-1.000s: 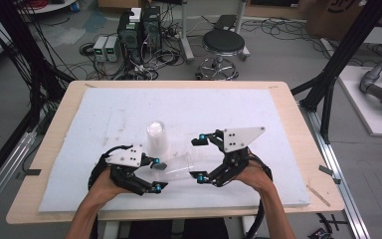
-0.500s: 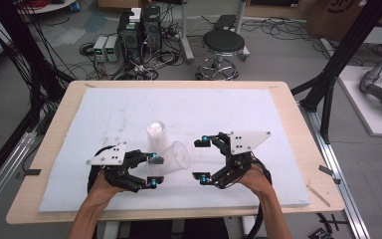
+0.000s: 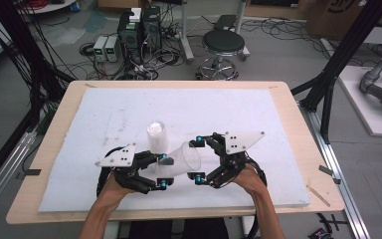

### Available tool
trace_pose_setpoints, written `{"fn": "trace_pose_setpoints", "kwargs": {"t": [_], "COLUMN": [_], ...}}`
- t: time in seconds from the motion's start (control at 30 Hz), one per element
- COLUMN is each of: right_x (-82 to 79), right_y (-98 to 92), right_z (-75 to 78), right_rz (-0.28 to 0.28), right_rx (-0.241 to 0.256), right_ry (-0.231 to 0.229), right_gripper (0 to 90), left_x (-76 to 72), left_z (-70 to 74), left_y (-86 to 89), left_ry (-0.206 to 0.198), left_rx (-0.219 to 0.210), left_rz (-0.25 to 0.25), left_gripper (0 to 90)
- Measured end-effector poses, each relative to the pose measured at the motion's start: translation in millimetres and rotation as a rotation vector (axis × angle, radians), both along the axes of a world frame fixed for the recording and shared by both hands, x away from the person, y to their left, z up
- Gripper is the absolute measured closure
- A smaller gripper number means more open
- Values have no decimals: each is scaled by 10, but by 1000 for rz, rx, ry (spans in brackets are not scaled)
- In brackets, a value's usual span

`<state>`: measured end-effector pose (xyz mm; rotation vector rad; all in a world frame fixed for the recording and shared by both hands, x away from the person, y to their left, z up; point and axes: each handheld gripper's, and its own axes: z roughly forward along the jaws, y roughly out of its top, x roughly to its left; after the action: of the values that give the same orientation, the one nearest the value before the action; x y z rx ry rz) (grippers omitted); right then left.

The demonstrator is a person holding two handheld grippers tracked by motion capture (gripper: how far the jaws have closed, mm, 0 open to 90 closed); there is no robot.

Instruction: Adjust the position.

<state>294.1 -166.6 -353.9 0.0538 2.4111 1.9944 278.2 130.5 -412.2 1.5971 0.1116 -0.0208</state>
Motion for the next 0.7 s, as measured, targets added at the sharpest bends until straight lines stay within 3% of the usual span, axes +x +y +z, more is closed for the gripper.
{"fn": "trace_pose_setpoints", "kwargs": {"t": [0.53,0.7], "right_x": [14,15], "right_y": [128,117], "right_z": [-50,-50], "right_rz": [38,45], "right_rx": [-5,12], "right_ry": [10,15], "right_gripper": [141,221], "left_x": [28,28], "left_z": [-16,-19], "left_y": [-96,-95], "left_ry": [-2,-1], "left_rx": [10,15], "left_rz": [-14,-18], "left_gripper": [416,416]}}
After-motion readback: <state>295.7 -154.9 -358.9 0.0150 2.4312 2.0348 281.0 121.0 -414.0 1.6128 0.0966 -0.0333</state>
